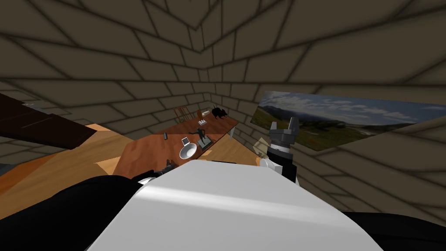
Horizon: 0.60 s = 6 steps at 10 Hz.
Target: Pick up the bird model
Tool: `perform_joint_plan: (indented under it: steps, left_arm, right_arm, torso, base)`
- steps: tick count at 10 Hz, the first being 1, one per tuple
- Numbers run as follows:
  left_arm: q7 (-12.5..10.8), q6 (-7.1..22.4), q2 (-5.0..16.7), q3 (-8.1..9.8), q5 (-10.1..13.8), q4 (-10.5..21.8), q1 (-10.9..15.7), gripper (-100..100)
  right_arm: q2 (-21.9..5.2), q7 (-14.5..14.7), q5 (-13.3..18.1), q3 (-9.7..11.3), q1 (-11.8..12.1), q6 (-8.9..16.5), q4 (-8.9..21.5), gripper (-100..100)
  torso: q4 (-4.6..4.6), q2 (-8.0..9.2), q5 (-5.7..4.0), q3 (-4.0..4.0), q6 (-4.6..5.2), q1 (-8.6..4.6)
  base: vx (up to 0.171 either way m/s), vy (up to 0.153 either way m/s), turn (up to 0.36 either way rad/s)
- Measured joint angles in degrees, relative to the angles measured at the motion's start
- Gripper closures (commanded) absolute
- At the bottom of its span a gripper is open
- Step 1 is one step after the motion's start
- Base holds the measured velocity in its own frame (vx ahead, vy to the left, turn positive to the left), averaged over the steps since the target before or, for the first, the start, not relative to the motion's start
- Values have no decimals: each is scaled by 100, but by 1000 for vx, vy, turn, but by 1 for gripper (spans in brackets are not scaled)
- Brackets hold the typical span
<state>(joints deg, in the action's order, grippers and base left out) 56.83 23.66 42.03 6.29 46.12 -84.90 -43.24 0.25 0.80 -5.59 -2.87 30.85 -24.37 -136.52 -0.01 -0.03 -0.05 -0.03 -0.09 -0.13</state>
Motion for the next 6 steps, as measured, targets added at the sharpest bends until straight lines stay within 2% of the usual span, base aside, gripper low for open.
perform_joint_plan:
  steps: [6]
  left_arm:
    - [706,543,516,-72,679,649,-147,-100]
  right_arm:
    - [0,0,0,0,0,0,0,0]
  torso:
    - [0,-2,1,-1,2,3]
  base:
    - [43,-13,-150]
